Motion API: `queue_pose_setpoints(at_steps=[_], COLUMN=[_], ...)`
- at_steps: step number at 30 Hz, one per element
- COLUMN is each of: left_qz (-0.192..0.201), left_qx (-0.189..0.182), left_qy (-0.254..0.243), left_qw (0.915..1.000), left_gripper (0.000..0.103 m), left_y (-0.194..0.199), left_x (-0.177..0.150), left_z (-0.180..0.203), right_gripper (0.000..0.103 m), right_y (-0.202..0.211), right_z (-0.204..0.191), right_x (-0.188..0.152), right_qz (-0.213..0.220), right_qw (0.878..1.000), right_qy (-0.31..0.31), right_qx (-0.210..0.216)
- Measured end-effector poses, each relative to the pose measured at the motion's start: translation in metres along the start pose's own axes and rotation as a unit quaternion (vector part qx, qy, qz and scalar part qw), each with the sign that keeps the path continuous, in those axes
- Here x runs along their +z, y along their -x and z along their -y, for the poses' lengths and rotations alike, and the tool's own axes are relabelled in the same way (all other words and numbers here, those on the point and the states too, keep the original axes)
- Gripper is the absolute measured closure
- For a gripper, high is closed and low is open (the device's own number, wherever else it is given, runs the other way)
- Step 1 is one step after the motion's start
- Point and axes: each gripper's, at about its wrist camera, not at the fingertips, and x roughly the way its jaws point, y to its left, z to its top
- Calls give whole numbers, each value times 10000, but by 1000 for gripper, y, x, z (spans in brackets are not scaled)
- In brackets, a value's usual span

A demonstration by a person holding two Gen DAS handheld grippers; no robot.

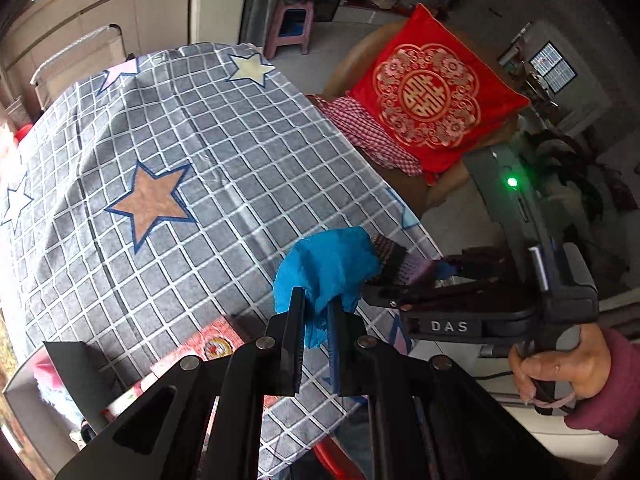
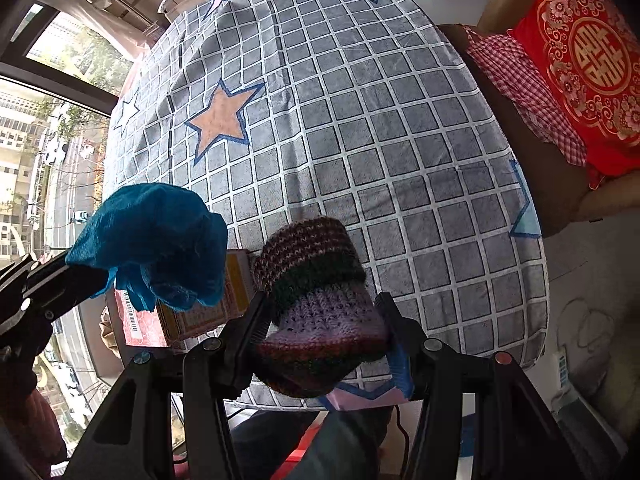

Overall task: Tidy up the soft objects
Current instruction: 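Lift the blue cloth with the left tool while the right lifts the striped sock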

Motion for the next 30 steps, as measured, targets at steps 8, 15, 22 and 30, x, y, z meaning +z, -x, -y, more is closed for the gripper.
queue_pose_setpoints(at_steps=[8, 15, 22, 30], left_qz=[-84, -111, -45, 121], left_qx=[-73, -75, -24, 138], left_qy=[-303, -260, -94, 307], left_qw=[9995, 9996, 9999, 9994], left_gripper=[92, 92, 92, 92], left_y=[18, 34, 50, 70], left_x=[-38, -73, -98, -122], left_z=[12, 3, -13, -41], right_gripper=[48, 48, 48, 48], right_y=[-1, -5, -12, -16], right_z=[-15, -40, -72, -111], right_x=[-28, -53, -71, -82], right_qz=[-132, -286, -423, -504], right_qw=[9998, 9990, 9969, 9927], right_qy=[107, 334, 669, 1098], right_qx=[-75, -55, -30, 25])
